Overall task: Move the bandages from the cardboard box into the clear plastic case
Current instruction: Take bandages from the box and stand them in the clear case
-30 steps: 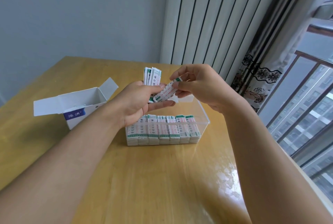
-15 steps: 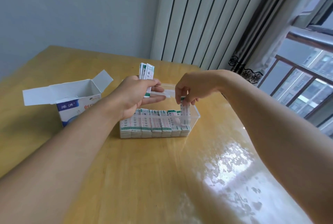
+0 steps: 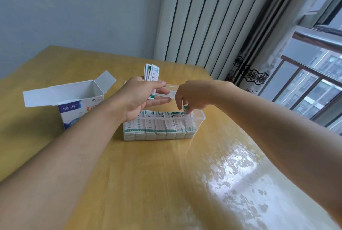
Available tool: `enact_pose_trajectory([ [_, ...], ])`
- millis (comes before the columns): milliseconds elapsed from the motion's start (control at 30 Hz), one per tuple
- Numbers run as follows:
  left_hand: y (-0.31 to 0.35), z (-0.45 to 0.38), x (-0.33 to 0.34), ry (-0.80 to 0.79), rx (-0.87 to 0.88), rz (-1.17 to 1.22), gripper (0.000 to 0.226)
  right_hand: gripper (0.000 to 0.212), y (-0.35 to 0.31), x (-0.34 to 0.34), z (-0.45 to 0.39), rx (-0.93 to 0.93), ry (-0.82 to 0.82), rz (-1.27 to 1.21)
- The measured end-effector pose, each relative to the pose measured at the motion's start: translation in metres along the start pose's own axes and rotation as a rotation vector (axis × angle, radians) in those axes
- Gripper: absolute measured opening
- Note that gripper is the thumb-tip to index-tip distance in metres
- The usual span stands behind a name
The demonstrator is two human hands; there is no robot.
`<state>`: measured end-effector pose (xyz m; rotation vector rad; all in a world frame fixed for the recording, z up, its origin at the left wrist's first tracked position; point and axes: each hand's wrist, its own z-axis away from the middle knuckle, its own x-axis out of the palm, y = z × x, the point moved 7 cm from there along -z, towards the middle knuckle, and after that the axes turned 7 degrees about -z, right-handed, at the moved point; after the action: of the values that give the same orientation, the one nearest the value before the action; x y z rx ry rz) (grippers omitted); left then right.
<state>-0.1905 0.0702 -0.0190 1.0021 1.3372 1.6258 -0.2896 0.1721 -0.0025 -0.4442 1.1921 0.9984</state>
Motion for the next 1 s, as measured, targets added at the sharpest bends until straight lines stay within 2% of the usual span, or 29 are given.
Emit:
enact_pose_trajectory([
  [400, 0.001, 0.001, 0.001, -0.010, -0.005, 0.008, 0.011, 0.031, -0.004, 0.007, 0.003, 0.026, 0.077, 0.069],
  [633, 0.000, 0.002, 0.000, -0.006, -0.010, 0.015, 0.009, 0.044, -0.010, 0.009, 0.002, -0.002, 0.134, 0.153],
  [767, 0.002, 0.003, 0.000, -0.001, -0.004, 0.029, 0.010, 0.039, -0.013, 0.007, 0.005, 0.029, 0.158, 0.127],
  [900, 0.005, 0.005, 0.000, -0.002, 0.009, 0.042, 0.009, 0.021, -0.015, 0.008, 0.007, 0.038, 0.157, 0.176],
  [1000, 0.009, 0.006, -0.002, 0.004, 0.018, 0.041, 0.010, 0.026, -0.015, 0.003, 0.010, 0.052, 0.146, 0.124],
])
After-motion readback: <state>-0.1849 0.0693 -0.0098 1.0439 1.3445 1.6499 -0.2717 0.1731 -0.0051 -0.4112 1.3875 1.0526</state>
